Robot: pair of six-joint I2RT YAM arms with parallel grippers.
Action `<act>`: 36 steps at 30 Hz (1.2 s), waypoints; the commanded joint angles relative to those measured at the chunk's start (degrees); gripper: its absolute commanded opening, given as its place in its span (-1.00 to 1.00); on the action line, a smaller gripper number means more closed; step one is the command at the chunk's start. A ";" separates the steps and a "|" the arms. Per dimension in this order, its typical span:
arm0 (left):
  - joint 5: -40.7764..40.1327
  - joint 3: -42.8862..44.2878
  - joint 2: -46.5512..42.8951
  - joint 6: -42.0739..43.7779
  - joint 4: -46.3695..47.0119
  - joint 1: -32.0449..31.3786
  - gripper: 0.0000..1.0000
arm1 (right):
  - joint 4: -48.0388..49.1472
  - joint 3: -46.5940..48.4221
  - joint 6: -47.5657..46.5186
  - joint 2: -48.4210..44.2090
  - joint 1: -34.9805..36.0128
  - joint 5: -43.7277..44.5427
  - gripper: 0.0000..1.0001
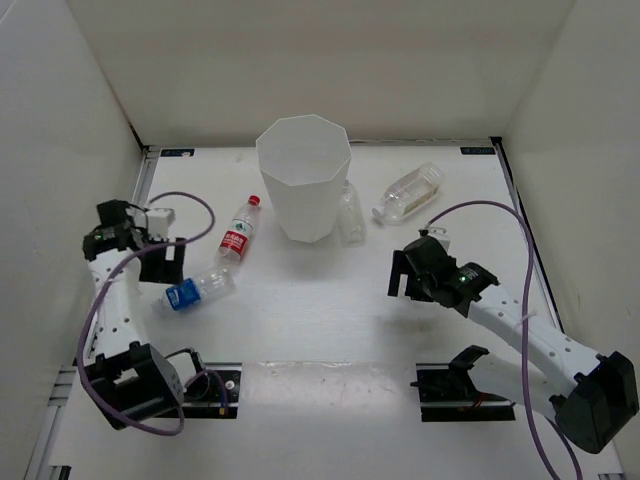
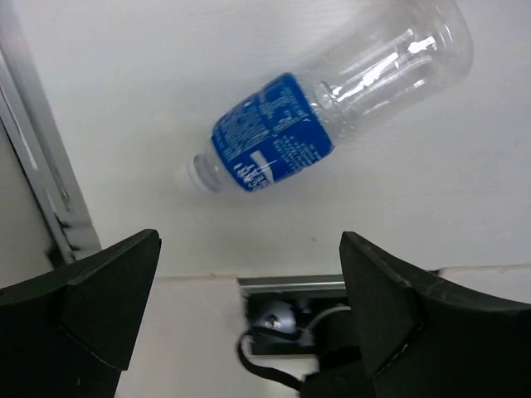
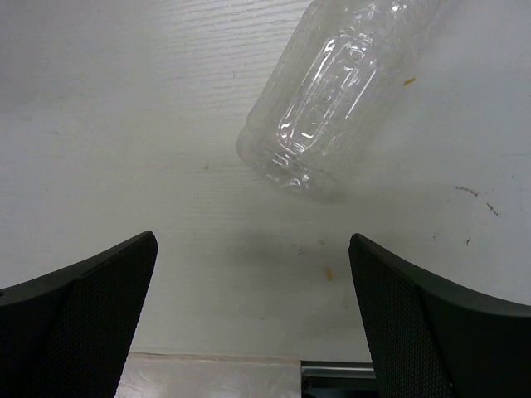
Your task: Put the plastic bottles in the bin
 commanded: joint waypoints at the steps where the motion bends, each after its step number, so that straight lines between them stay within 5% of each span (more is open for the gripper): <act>1: -5.50 -5.95 -5.60 12.89 10.40 -10.41 1.00 | 1.80 1.92 -3.43 -0.02 -2.91 -3.83 0.99; 5: -5.71 -9.06 -9.39 25.85 14.49 -18.53 1.00 | 1.80 3.15 -5.55 1.38 -4.68 -6.91 0.99; 13: -3.58 -7.04 4.39 35.00 10.62 -22.93 1.00 | 1.80 3.77 -4.85 2.00 -4.68 -6.39 0.99; 26: -4.46 -12.22 17.58 35.71 15.97 -25.57 1.00 | -1.10 1.75 1.13 -0.02 -4.68 -1.99 0.99; 30: -4.47 -12.32 20.31 30.64 19.05 -22.16 1.00 | -1.63 3.58 0.52 1.03 -4.68 -0.85 0.99; 33: -3.24 -9.68 22.07 27.03 19.06 -20.75 0.27 | -2.16 4.73 -0.79 2.17 -4.68 -0.85 0.99; 36: -0.52 -7.40 22.07 25.34 16.26 -19.42 -0.12 | -2.77 5.26 -0.80 2.70 -4.68 -0.85 0.99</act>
